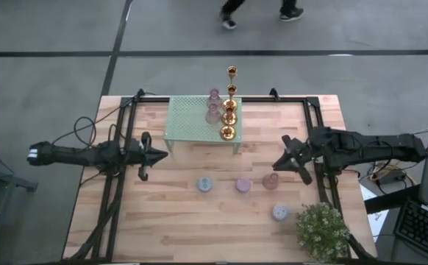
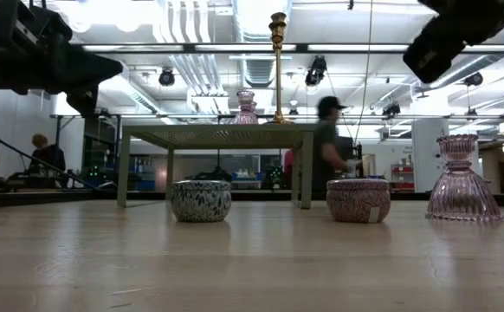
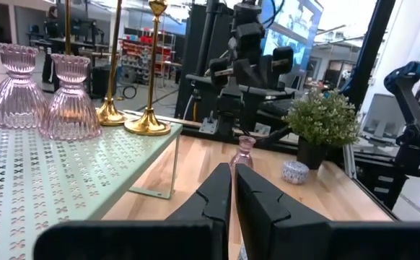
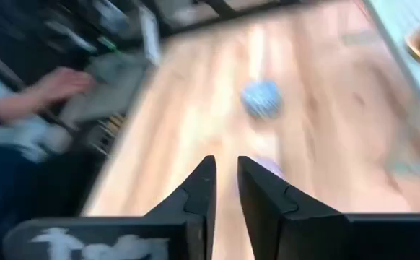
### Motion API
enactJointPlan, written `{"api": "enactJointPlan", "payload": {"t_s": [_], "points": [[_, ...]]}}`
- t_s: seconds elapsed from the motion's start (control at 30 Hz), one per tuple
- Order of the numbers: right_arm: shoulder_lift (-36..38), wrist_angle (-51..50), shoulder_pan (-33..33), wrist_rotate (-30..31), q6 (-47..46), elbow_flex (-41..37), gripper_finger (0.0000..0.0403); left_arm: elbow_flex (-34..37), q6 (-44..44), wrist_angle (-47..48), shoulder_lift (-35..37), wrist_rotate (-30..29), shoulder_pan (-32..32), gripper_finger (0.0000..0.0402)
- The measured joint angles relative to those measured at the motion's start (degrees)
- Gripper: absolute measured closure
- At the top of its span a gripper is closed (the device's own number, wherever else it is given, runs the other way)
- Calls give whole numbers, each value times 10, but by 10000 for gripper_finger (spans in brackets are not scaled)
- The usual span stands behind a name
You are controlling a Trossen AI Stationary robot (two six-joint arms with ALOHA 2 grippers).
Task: Pick & Place candle stick holders
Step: Put the purple candle holder on the shelf aligned with the purple candle holders
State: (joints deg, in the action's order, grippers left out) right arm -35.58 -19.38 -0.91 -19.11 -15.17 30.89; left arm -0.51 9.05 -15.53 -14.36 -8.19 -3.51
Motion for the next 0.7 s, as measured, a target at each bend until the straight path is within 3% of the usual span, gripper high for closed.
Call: {"api": "enactJointPlan", "payload": {"t_s": [0.17,0.37,0.7], "points": [[-67,-103,53,93,-2,61,318,0,0,0,0,0,0,378],[-170,-189,114,106,-13,127,288,0,0,0,0,0,0,378],[-330,-346,205,192,-14,221,300,0,0,1,0,0,0,378]]}}
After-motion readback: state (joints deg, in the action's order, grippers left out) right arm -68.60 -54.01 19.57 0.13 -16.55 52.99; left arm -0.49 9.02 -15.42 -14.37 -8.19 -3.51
